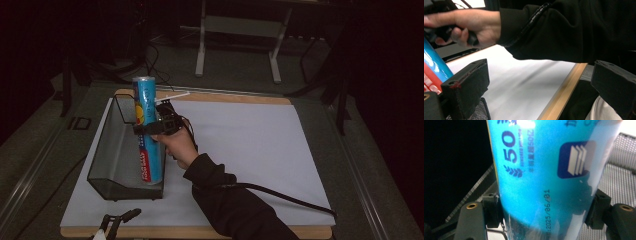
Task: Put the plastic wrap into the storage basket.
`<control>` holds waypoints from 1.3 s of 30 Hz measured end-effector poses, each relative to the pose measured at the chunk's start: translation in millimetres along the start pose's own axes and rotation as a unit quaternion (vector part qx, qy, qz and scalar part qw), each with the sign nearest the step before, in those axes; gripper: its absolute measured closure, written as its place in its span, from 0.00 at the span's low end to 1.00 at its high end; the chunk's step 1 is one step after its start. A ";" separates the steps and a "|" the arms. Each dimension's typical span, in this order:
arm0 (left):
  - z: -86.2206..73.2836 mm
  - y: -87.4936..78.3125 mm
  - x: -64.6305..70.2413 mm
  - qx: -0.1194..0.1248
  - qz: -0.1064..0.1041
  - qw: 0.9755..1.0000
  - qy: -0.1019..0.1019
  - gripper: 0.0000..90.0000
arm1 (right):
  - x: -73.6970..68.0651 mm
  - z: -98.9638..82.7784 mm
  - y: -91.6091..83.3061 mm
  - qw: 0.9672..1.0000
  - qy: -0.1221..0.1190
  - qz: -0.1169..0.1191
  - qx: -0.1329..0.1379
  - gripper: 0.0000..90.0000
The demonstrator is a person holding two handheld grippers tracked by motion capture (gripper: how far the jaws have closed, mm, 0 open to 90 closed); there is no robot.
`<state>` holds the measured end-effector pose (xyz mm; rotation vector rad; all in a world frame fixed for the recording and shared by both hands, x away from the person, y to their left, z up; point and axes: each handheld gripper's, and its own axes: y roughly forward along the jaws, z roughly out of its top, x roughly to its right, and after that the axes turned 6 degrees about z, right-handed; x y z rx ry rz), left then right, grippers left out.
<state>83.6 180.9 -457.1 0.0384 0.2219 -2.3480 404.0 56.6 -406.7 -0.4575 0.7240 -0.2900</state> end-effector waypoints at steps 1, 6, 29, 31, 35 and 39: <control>0.0 -0.1 0.0 0.000 0.000 1.000 0.000 0.03 | 0.9 -2.1 1.6 1.000 0.001 0.000 -0.005 0.35; -0.2 0.5 0.1 -0.004 -0.002 1.000 0.000 0.03 | 6.4 -8.8 8.6 0.999 0.025 -0.001 -0.029 0.35; -1.1 1.6 0.9 -0.007 -0.006 1.000 0.001 0.03 | 23.3 -26.4 43.2 0.992 0.088 -0.075 0.040 0.35; -1.1 1.3 0.5 -0.006 -0.007 1.000 0.000 0.03 | 28.1 -27.9 45.3 0.990 0.103 -0.081 0.046 0.35; -1.4 2.2 0.0 -0.008 -0.009 1.000 -0.001 0.03 | 39.9 -29.0 46.7 0.986 0.135 -0.086 0.049 0.35; -1.5 2.9 0.0 -0.009 -0.010 1.000 -0.002 0.03 | 42.1 -29.7 49.0 0.986 0.135 -0.088 0.047 0.34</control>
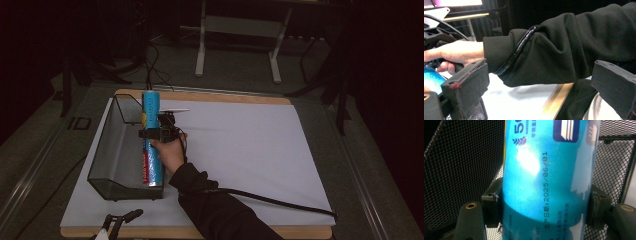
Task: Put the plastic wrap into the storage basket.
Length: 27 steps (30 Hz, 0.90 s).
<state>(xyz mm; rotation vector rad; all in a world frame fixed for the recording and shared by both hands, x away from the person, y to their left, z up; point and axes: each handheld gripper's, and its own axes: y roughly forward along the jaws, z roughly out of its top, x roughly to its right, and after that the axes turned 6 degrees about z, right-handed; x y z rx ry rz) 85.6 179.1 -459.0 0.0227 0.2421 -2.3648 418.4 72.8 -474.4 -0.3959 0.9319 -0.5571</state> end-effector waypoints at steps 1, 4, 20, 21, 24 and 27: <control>0.0 0.3 0.0 -0.001 -0.001 1.000 0.001 0.03 | -0.4 -0.8 1.5 1.000 -0.002 -0.003 0.001 0.34; -0.1 0.5 0.4 -0.002 -0.001 1.000 0.002 0.03 | 1.9 -2.6 4.2 1.000 -0.002 -0.012 -0.002 0.33; 0.0 1.1 0.3 -0.005 -0.002 1.000 0.001 0.03 | -2.3 -1.0 7.0 0.993 -0.095 -0.057 -0.043 0.25; 0.0 0.9 0.3 -0.005 -0.003 1.000 0.001 0.03 | -2.9 -1.1 6.6 0.992 -0.103 -0.061 -0.044 0.24; 0.0 0.8 0.4 -0.005 -0.002 1.000 0.002 0.03 | -4.4 -0.6 3.9 0.990 -0.121 -0.064 -0.041 0.22; 0.0 0.6 0.1 -0.005 -0.003 1.000 0.001 0.03 | -8.3 2.9 -5.1 0.983 -0.162 -0.077 -0.033 0.17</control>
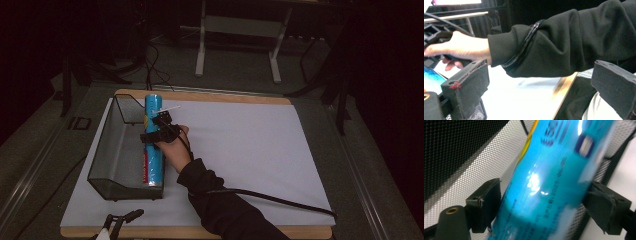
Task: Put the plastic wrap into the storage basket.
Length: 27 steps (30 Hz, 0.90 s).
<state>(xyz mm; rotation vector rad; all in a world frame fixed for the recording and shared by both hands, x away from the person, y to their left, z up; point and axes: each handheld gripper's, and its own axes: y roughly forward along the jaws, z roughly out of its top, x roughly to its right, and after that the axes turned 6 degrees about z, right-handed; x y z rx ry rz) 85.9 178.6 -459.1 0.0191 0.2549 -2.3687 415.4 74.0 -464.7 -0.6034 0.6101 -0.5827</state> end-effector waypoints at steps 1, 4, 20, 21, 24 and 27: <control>0.0 0.1 0.0 0.000 -0.001 1.000 0.000 0.03 | 0.3 1.4 -4.0 1.000 -0.012 -0.001 0.005 0.18; 0.0 0.7 0.0 -0.001 0.000 1.000 0.000 0.03 | 0.5 5.6 -16.7 0.999 -0.032 -0.004 0.013 0.17; 0.2 2.4 0.4 -0.005 -0.002 1.000 -0.001 0.03 | 5.5 -2.2 -77.3 0.993 -0.114 -0.018 0.021 0.15; 0.2 2.4 0.4 -0.005 -0.002 1.000 -0.001 0.03 | 5.5 -2.2 -77.3 0.993 -0.114 -0.018 0.021 0.15; 0.3 3.7 0.5 -0.006 -0.001 1.000 -0.001 0.03 | 18.1 -8.2 -101.1 0.991 -0.122 -0.031 0.041 0.15; 0.0 4.6 0.5 -0.008 -0.003 1.000 -0.001 0.03 | 25.5 -13.9 -115.4 0.990 -0.126 -0.036 0.047 0.15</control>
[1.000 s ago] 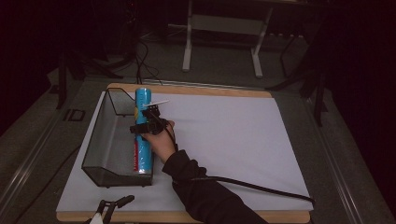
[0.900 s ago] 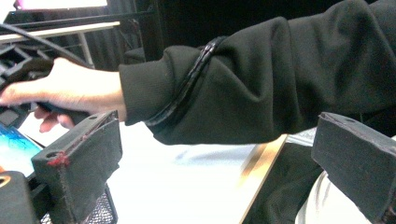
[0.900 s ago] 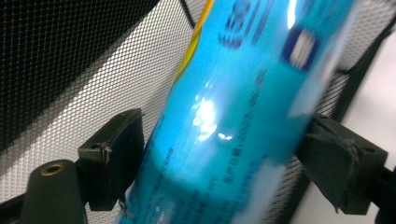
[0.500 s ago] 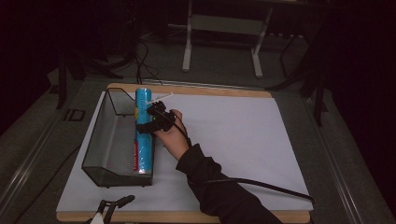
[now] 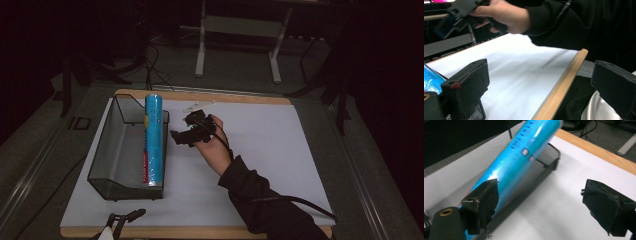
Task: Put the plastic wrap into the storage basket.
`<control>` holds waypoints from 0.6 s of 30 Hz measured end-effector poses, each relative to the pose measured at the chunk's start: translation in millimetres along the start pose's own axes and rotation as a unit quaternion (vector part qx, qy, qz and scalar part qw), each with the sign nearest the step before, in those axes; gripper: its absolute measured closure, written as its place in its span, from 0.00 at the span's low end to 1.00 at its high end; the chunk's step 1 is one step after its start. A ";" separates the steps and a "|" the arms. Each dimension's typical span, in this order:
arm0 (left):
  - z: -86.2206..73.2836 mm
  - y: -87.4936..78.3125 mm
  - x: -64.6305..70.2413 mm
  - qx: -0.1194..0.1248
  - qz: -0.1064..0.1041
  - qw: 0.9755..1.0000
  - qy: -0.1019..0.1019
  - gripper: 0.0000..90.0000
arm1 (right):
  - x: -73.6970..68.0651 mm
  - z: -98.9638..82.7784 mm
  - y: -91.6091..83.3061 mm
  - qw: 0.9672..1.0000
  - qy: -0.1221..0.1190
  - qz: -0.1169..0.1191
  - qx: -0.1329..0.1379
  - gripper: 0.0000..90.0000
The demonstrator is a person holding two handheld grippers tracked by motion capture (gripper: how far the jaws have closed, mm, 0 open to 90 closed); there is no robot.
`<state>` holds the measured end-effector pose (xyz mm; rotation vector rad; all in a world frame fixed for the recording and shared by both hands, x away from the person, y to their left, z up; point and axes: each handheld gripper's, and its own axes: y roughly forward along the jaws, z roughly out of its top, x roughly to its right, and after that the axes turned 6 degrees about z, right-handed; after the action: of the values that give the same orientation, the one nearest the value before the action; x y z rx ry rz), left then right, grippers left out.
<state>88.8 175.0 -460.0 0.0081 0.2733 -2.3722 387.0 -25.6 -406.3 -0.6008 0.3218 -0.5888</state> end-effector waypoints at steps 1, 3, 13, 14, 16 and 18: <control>0.0 0.4 -0.2 -0.001 -0.001 1.000 0.000 0.03 | 1.8 -2.1 -4.6 1.000 -0.002 -0.004 0.001 0.15; 0.1 0.9 -0.1 -0.001 -0.001 1.000 0.000 0.03 | 5.1 -6.7 -14.2 1.000 -0.002 -0.001 0.008 0.15; -0.3 3.4 -0.2 -0.006 -0.001 1.000 0.002 0.03 | 16.4 -35.9 -55.4 1.000 -0.010 -0.002 0.027 0.15; -0.2 3.8 -0.1 -0.007 0.000 1.000 0.003 0.03 | 17.5 -38.9 -58.7 1.000 -0.009 -0.002 0.030 0.15; -0.1 4.1 0.4 -0.006 0.000 1.000 0.002 0.03 | 19.5 -46.0 -65.5 1.000 -0.002 0.005 0.031 0.15; -0.1 4.2 0.3 -0.008 -0.001 1.000 0.003 0.03 | 21.2 -52.0 -71.2 0.999 0.010 0.021 0.036 0.15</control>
<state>91.4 171.9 -460.9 0.0074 0.2940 -2.3722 350.5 -108.6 -405.9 -0.5186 0.3300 -0.5630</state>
